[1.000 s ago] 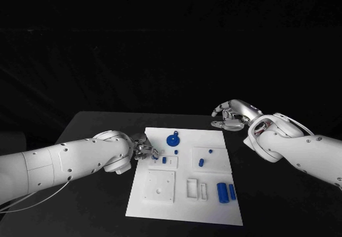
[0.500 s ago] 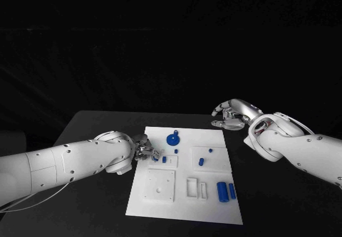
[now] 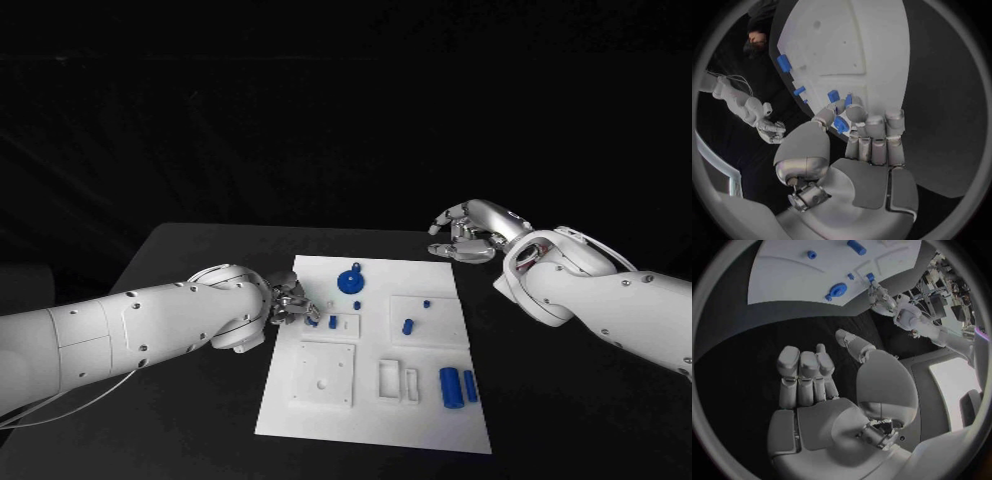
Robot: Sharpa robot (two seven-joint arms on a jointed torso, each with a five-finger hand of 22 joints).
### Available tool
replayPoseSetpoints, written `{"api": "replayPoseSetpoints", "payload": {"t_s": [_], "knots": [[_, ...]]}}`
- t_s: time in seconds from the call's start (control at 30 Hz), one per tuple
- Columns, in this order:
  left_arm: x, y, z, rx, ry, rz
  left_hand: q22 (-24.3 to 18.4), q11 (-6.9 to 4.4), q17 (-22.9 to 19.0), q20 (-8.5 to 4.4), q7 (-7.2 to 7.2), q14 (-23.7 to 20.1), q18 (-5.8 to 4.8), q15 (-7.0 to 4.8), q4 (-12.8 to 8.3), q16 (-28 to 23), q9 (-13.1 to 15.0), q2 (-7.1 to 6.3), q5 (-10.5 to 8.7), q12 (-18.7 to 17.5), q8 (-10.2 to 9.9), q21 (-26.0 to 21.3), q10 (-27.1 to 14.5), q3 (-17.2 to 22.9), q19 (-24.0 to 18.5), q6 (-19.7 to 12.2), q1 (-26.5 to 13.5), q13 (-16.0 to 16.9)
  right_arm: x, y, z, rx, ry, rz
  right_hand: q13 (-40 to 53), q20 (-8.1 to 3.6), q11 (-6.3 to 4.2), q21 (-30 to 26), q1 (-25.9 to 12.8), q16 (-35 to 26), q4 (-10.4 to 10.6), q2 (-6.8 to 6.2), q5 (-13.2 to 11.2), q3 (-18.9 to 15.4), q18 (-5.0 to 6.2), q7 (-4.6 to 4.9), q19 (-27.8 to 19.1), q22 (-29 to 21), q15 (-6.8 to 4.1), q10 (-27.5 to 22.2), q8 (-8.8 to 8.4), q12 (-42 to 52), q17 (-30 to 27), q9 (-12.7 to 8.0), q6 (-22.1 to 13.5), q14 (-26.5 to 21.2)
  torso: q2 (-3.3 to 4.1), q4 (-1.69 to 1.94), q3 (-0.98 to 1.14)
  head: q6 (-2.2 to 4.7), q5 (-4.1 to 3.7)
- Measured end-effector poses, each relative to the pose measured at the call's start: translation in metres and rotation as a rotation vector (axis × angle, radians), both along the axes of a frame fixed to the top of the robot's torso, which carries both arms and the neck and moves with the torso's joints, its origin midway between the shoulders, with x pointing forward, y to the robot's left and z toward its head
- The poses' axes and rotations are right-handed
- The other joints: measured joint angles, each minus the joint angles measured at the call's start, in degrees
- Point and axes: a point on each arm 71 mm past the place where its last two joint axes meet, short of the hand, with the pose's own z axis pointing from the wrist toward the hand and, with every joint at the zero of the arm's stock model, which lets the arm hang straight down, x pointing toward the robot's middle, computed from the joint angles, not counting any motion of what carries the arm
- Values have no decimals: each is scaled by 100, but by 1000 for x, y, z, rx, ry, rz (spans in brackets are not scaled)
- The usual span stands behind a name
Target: Assemble the parts on the task board
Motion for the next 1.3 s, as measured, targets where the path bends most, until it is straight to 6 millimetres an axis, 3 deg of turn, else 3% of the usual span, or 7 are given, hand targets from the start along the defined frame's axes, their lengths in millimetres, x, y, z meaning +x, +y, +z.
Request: {"api": "replayPoseSetpoints", "payload": {"t_s": [0.73, 1.0, 1.3], "knots": [[0, 1, -2, 6, 6, 1, 4, -1, -2, 1, -7, 1, 1, -1, 0, 22, 8, -5, 21, 24, 265, 0, 1, 0, -2, 7, 5, 4, 0, 0, 0, -1, 2, 1, 0, -5, 24, 0, 0, 0, 0, 0, 0, 0, -1, 0, 24, 0, -12, -13, 0, 0, -1, -2, 0, 13, 3, -6, -1, -19, 0], [-1, 0, -2, 13, 8, -9, 3, -12, -2, 2, -7, 1, 3, -1, -37, 44, -7, -60, -595, 73, 354, 0, -10, 126, -2, 7, -67, 3, 0, 0, 0, -1, 3, 1, 0, -4, 25, 0, 0, 0, 0, 0, 0, 0, 0, 0, 23, 0, -12, -12, 0, 0, 4, -2, 0, 13, 5, -5, 2, -35, 26], [-1, 0, -2, 24, 10, -16, 3, -55, -8, 3, -20, 25, 31, -25, -44, 66, -18, -158, -762, 95, 467, 0, 21, 189, -2, 20, -86, -1, 0, 0, 0, -1, 3, 1, 0, -3, 14, 0, 0, -20, 0, 0, 0, 0, 0, 0, 23, 0, -12, -25, 0, 0, 4, -3, 0, 12, 1, -6, 3, -48, 31]]}}
